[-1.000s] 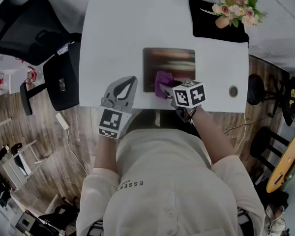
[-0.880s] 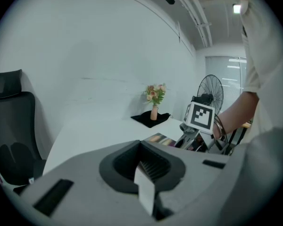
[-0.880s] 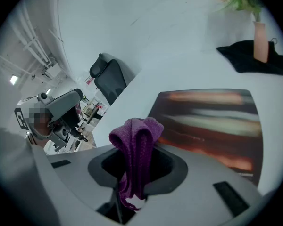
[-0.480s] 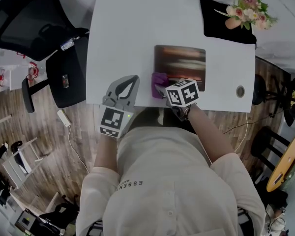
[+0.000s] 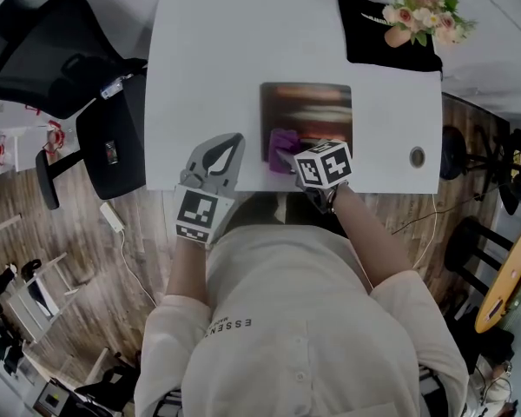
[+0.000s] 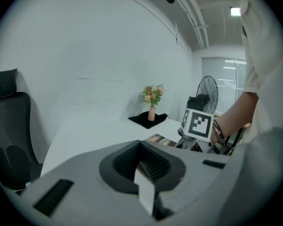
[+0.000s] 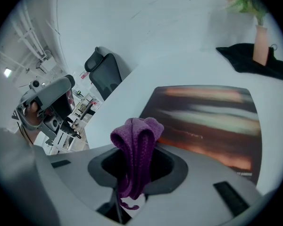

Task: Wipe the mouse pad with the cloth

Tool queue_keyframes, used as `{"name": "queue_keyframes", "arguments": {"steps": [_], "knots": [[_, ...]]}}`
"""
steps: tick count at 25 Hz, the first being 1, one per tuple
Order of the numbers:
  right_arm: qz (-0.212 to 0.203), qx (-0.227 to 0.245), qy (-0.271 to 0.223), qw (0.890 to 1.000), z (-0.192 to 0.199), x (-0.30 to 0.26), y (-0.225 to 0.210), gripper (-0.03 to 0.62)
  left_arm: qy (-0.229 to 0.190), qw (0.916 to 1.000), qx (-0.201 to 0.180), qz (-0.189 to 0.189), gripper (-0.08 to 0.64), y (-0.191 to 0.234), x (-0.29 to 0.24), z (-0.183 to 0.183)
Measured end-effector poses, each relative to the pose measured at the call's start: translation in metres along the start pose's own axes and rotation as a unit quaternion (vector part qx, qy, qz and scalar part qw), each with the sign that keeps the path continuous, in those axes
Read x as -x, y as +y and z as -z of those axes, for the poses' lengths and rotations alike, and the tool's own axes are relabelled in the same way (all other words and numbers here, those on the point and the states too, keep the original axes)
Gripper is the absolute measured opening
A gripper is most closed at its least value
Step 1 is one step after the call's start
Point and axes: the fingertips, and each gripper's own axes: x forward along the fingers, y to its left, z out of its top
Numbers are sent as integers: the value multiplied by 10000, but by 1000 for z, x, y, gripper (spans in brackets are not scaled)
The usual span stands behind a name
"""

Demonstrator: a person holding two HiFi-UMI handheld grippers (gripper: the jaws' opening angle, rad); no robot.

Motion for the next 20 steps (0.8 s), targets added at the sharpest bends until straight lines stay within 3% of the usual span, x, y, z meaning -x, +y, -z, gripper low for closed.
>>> {"name": "queue_keyframes", "arguments": {"steps": [20], "knots": [[217,-246,-87,9994,29,72,-93,114,60,9998,-51,178,2,-73,-65,-27]]}}
